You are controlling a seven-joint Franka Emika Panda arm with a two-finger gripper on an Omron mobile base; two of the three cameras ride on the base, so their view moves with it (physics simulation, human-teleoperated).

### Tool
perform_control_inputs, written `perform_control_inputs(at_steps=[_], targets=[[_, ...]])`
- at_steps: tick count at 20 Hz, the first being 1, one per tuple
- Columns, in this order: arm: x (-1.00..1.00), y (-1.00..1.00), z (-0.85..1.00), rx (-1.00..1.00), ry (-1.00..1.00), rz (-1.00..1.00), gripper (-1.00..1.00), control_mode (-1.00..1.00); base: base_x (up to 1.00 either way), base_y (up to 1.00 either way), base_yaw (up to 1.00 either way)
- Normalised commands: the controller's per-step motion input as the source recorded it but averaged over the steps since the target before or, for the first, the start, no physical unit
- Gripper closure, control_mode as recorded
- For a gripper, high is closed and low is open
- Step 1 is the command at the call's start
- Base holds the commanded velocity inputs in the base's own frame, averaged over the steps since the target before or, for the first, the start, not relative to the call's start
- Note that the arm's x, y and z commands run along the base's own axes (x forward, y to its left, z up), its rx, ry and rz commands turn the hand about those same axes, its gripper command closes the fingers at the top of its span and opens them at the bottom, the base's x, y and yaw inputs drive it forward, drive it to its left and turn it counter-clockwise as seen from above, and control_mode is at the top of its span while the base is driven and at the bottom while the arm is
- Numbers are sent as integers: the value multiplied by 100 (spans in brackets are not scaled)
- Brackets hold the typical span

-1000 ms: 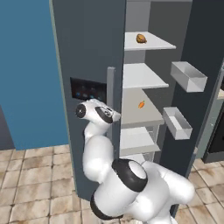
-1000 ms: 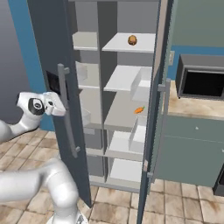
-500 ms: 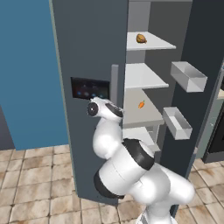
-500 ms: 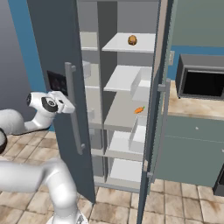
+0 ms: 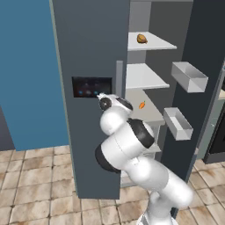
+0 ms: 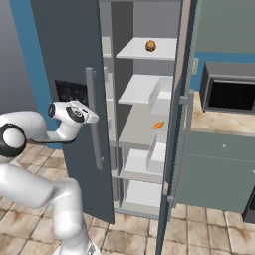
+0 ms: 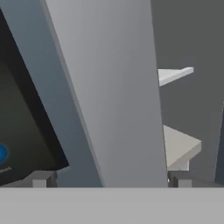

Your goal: Pick up the frozen chicken drumstick from the freezer, place it on any shelf in the fridge, and close the fridge and freezer doors when done.

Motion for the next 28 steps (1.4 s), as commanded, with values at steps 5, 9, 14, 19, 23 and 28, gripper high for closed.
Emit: perform_control_inputs(at_steps=[5, 9, 14, 19, 23, 28], targets=[[60, -2, 0, 0, -1, 8, -100, -100, 0, 0, 0], [70, 0, 0, 0, -1, 3, -100, -100, 0, 0, 0], [79, 0, 0, 0, 0, 0, -100, -100, 0, 0, 0], [73, 0, 0, 0, 0, 0, -100, -100, 0, 0, 0], [17, 2, 0, 0, 2, 0, -100, -100, 0, 0, 0], [0, 6, 61, 0, 1, 0, -100, -100, 0, 0, 0]])
